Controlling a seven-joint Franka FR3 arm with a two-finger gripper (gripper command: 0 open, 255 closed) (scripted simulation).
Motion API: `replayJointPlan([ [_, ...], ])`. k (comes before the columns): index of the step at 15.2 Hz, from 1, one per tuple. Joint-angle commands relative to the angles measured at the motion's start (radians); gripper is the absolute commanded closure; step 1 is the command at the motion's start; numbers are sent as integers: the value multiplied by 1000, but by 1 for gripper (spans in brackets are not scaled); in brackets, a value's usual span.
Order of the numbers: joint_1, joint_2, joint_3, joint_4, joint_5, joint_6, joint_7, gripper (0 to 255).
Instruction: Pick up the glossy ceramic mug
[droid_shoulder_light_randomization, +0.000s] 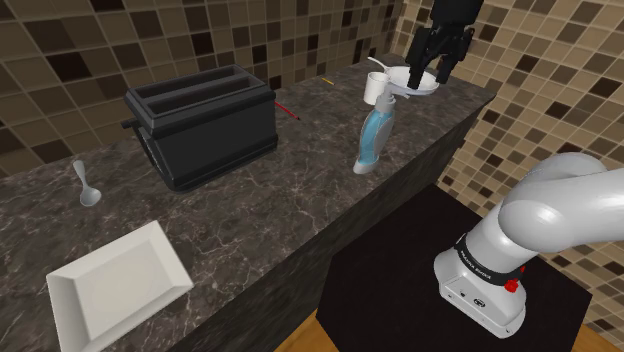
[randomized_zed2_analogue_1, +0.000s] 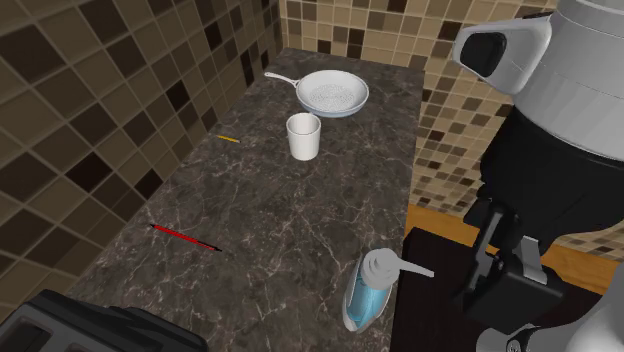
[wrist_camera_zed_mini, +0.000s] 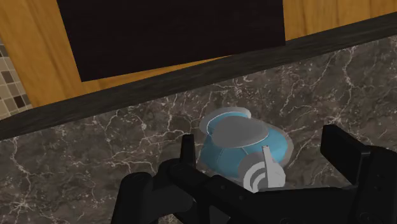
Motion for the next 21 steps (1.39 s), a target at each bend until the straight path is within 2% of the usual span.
replayJointPlan([
  [1, 0, 0, 0, 0, 0, 0, 0, 0],
  [11, -32, 260, -123, 45, -118, 222, -222, 0],
  [21, -53, 592, -219, 225, -154, 395, -423, 0],
])
